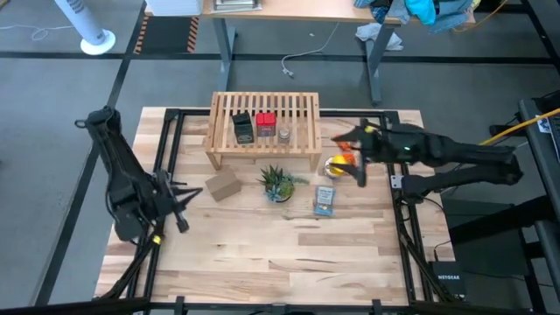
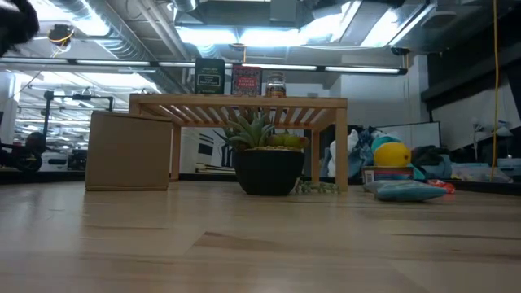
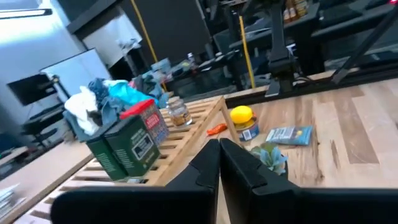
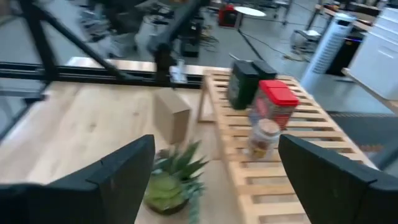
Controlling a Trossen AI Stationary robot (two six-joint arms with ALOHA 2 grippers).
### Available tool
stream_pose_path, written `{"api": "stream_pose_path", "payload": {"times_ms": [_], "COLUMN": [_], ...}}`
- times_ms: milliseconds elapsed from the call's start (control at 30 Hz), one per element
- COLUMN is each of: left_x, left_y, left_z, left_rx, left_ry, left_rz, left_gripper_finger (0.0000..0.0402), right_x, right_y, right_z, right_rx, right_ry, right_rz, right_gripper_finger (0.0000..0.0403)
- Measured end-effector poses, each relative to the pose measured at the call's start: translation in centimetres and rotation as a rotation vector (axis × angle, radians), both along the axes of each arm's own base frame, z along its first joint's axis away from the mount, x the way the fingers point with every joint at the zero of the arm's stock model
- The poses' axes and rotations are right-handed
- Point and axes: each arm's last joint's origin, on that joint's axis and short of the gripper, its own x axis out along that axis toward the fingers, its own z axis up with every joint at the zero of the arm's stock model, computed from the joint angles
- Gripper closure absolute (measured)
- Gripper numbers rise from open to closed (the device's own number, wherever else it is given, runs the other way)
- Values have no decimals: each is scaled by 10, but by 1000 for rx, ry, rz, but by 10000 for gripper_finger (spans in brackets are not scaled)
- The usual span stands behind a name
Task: Shelf spices
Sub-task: Return to Home Position
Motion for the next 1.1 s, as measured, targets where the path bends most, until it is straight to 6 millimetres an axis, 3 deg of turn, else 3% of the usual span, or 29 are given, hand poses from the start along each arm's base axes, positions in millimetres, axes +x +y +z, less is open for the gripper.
{"api": "stream_pose_path", "payload": {"times_ms": [133, 367, 700, 933, 1100], "left_x": [-16, -31, -35, -34, -34], "left_y": [24, 53, 62, 54, 51], "left_z": [0, -25, -99, -114, -116], "left_rx": [-38, -187, -360, -380, -440], "left_ry": [-20, -73, -181, -191, -215], "left_rz": [-24, -39, -29, -46, -69], "left_gripper_finger": [396, 396, 396, 400, 400], "right_x": [-21, -47, -57, -54, -52], "right_y": [13, 25, 31, 33, 34], "right_z": [-1, -39, -95, -120, -126], "right_rx": [25, 59, 125, 155, 159], "right_ry": [-36, -103, -217, -271, -284], "right_rz": [44, -28, 4, 73, 88], "right_gripper_finger": [54, 54, 54, 54, 54]}}
